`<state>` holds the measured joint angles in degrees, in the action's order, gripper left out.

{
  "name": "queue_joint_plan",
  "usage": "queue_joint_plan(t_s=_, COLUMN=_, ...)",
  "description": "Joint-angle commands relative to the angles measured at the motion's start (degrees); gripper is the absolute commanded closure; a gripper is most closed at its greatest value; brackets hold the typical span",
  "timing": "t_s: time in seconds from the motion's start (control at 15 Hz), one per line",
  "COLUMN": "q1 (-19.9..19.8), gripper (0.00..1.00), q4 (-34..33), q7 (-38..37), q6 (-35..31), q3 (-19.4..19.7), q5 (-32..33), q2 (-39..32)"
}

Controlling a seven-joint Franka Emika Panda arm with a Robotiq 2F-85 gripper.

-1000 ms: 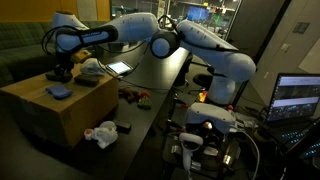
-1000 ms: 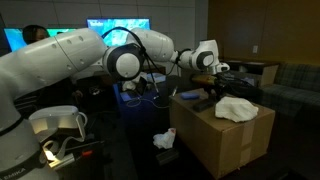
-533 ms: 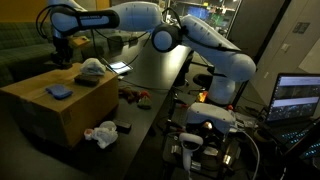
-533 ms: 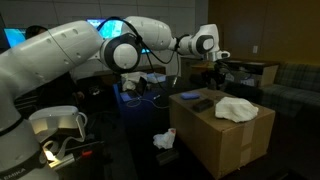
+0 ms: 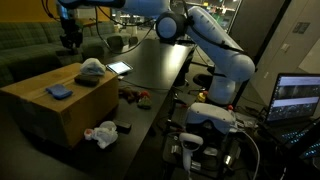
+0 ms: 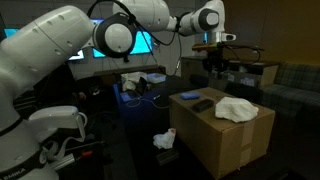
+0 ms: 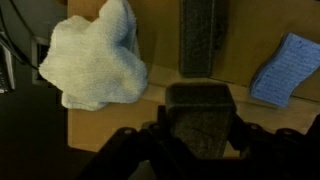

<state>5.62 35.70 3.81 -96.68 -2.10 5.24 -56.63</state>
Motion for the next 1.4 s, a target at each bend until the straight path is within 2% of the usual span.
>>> queue_joint_plan(t_s=0.0, q1=-1.14, gripper=0.68, q4=6.05, q7=-1.20, q6=4.74, q3=0.27, q5=-0.23, q2=7.27)
queue_joint_plan(t_s=0.2, q1=-2.35, gripper=0.68, q4=12.19, q7=-2.36, q6=9.04, q3=0.37, q5=-0.42, q2=11.69)
queue_joint_plan(t_s=0.53, q1=-5.00, gripper=0.68, q4=26.80, q7=-6.48, q6=13.97, q3=-0.02, q5=-2.73, q2=18.94)
queue_joint_plan(t_s=0.87, q1=-7.19, gripper=0.68, q4=40.79, q7=-9.19, q6=15.92, q3=1.27, q5=-6.14, q2=25.05)
queue_joint_plan(t_s=1.13, q1=-8.55, gripper=0.68, q4=52.46, q7=-8.05, q6=13.15, q3=2.32, q5=-8.43, q2=29.47)
queue_joint_plan(t_s=1.27, q1=-8.58, gripper=0.68, q4=58.33, q7=-7.44, q6=9.62, q3=2.78, q5=-8.29, q2=31.03)
queue_joint_plan(t_s=1.33, q1=-7.69, gripper=0.68, q4=61.38, q7=-8.61, q6=6.62, q3=3.36, q5=-6.19, q2=31.46)
